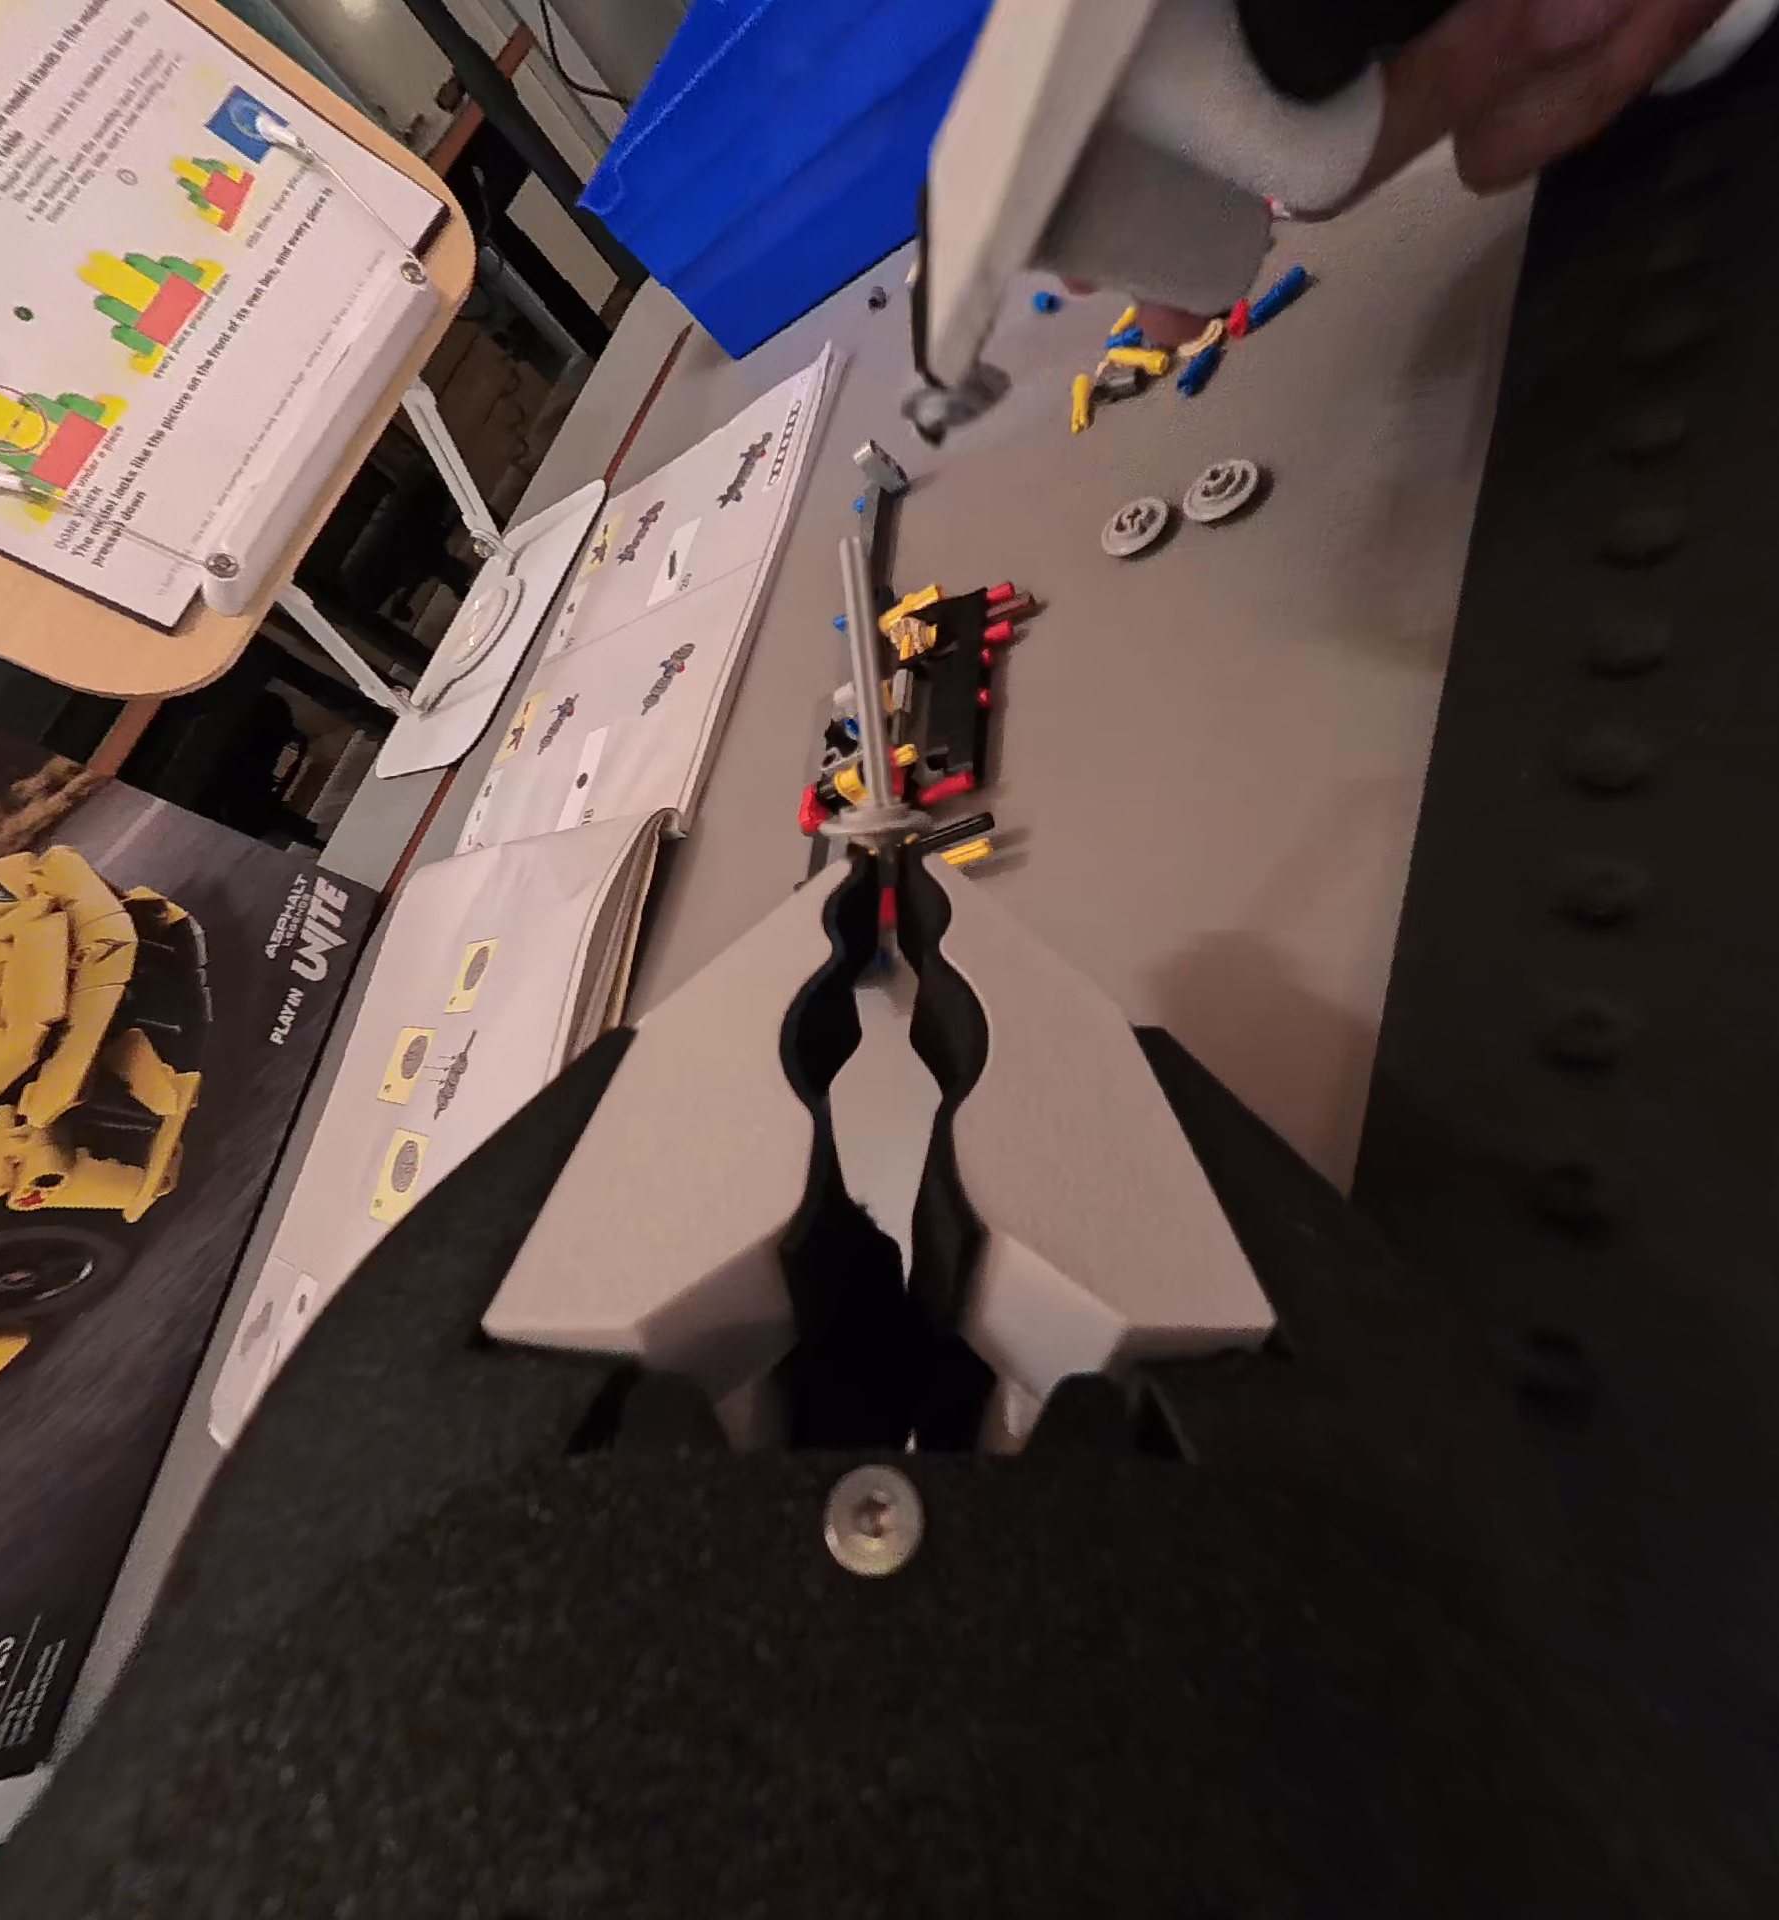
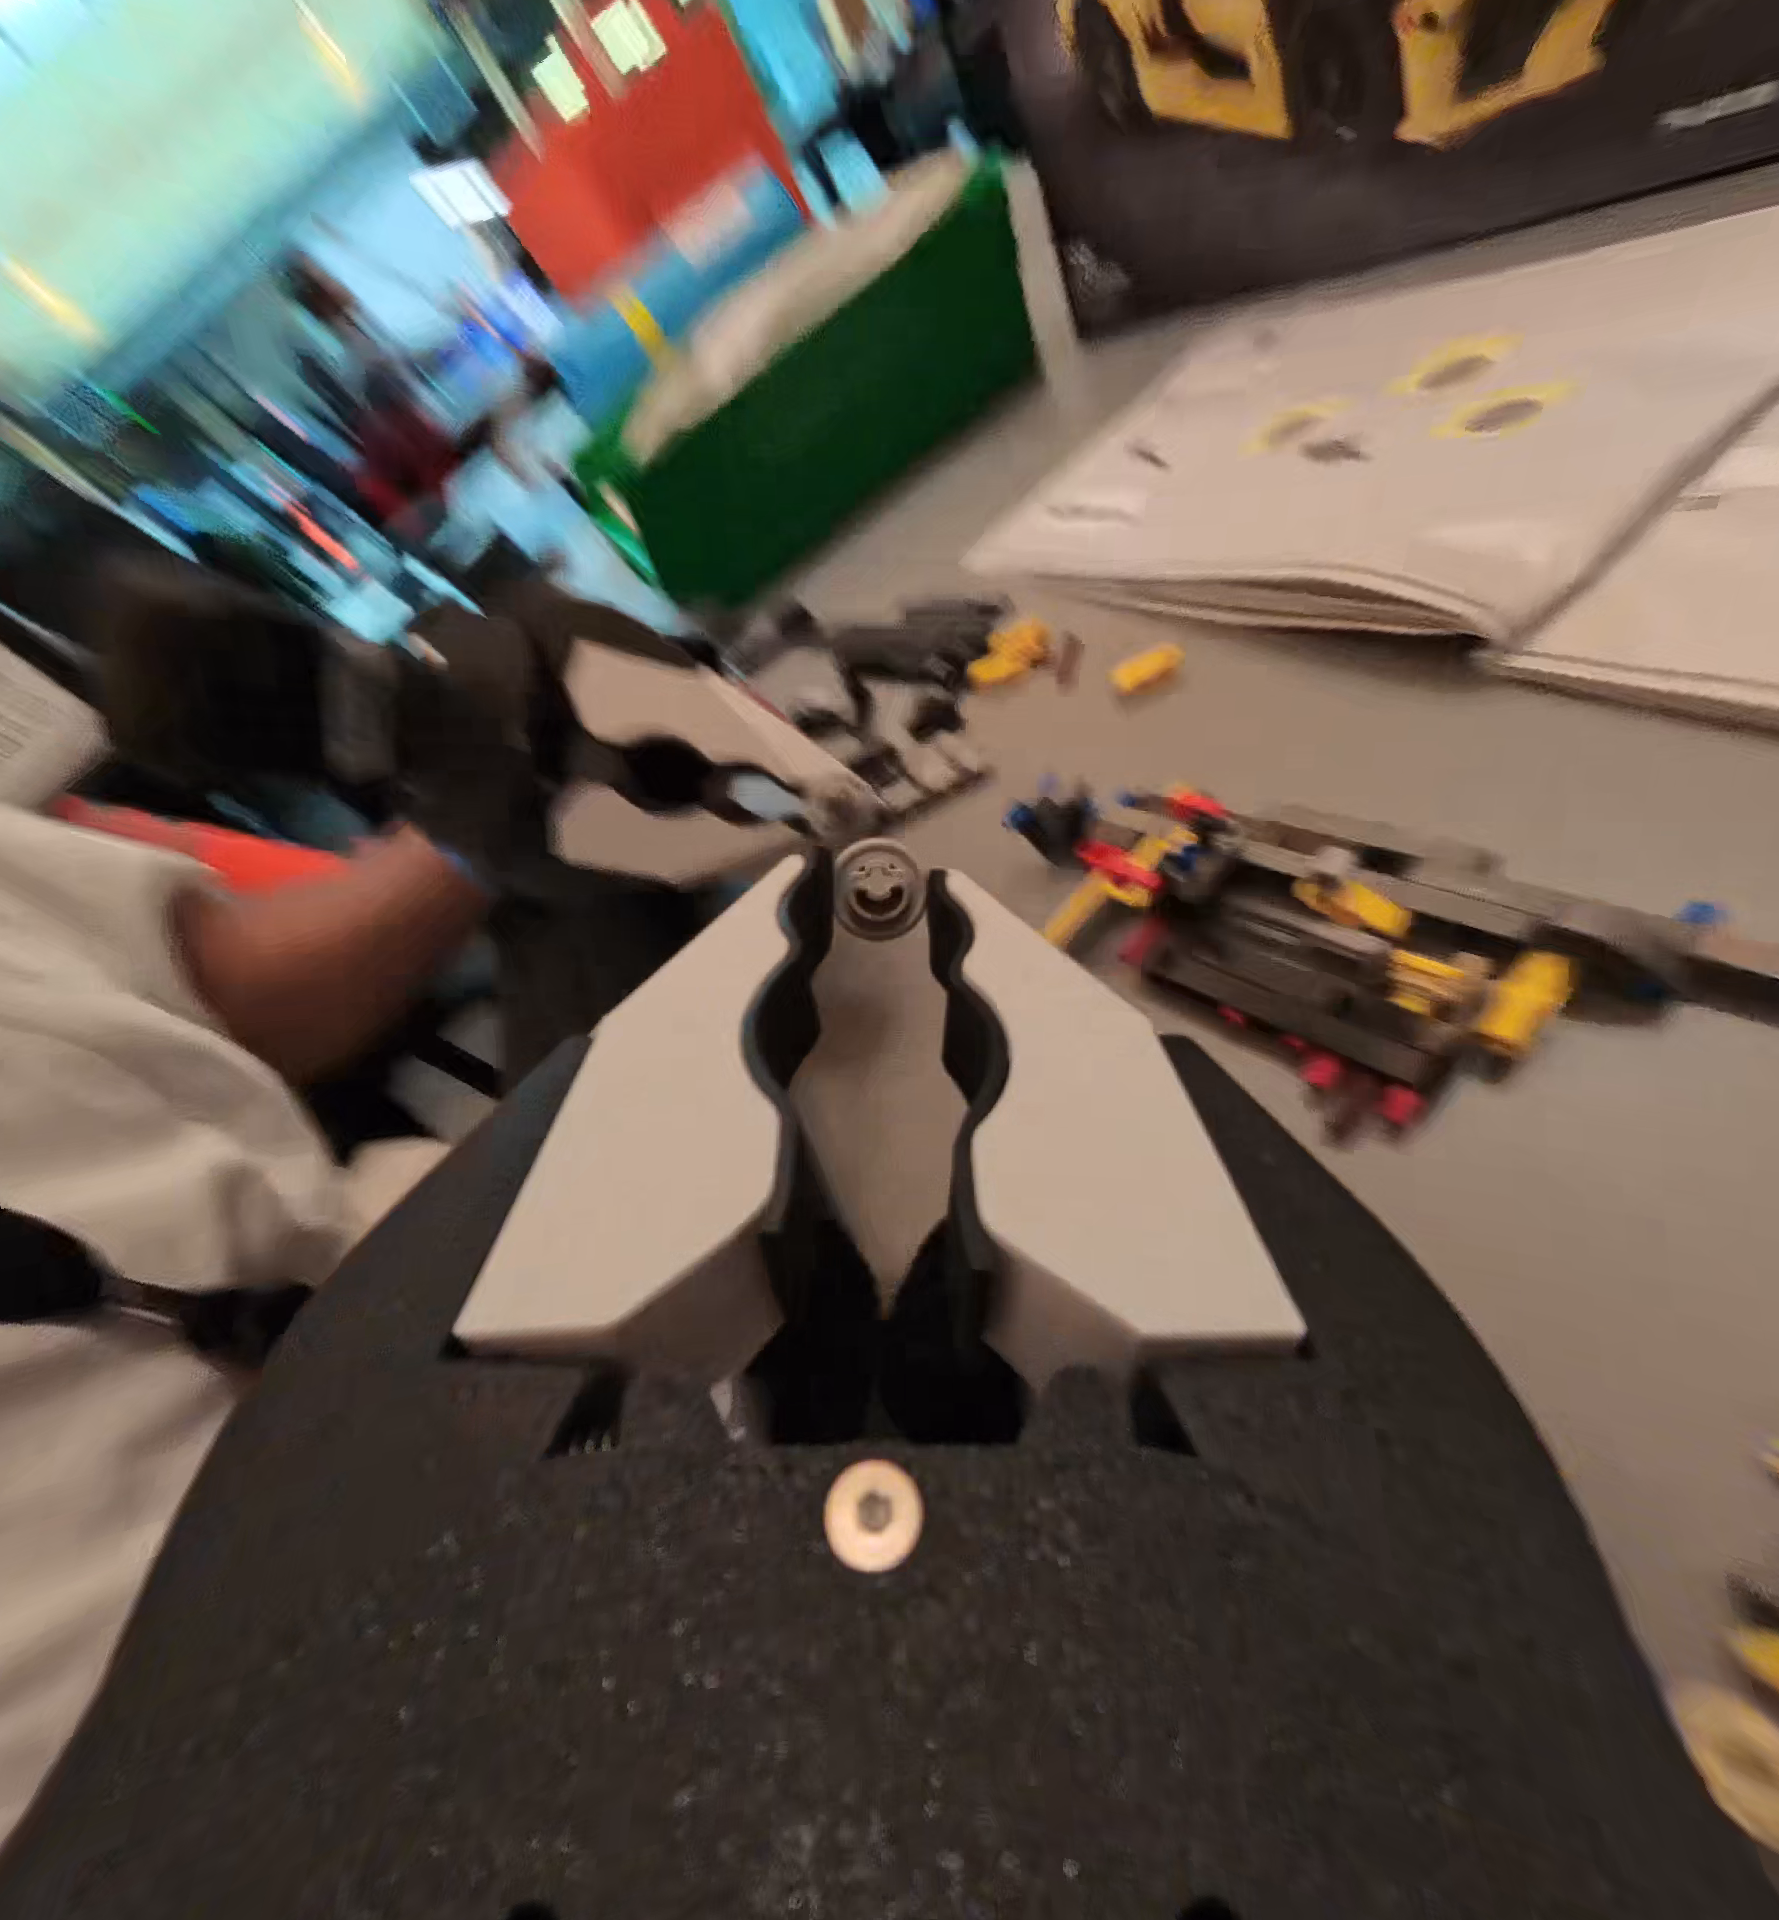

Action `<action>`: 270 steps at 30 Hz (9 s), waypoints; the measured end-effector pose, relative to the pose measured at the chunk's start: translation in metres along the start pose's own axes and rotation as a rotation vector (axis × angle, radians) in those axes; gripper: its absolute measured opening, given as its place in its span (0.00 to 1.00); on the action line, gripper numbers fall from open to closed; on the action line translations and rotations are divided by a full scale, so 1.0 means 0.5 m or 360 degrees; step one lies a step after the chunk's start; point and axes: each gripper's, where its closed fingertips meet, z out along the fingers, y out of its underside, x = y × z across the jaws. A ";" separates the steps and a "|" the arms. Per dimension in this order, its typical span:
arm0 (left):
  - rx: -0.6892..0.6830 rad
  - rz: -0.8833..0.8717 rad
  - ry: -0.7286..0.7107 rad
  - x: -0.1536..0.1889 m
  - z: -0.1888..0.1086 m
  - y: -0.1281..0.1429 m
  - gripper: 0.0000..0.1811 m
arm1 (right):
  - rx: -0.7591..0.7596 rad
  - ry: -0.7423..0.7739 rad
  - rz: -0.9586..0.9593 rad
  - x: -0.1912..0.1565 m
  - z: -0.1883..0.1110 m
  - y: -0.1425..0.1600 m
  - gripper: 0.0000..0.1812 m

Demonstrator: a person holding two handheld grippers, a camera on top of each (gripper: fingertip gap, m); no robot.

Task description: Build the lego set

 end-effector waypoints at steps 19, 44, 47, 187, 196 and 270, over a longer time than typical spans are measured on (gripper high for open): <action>-0.0008 -0.0017 0.0096 0.018 0.002 0.011 0.01 | 0.0018 -0.0288 0.0406 -0.013 0.048 0.010 0.09; -0.0076 -0.0018 0.0165 0.031 0.007 0.028 0.01 | -0.0041 -0.0172 0.0305 -0.007 0.054 0.022 0.09; -0.0061 -0.0042 0.0172 0.029 0.006 0.025 0.01 | -0.0035 -0.0173 0.0312 -0.005 0.053 0.021 0.09; 0.0021 0.0065 0.0056 0.016 -0.012 0.011 0.01 | 0.0036 0.0041 -0.0098 -0.030 0.052 0.013 0.09; 0.0166 -0.0263 0.0151 0.000 -0.026 -0.015 0.01 | 0.0343 -0.0082 0.0020 -0.047 0.057 -0.039 0.09; -0.0751 -0.0300 0.0938 0.117 -0.070 0.084 0.17 | -0.0867 0.0245 -0.0655 0.013 -0.012 0.184 0.00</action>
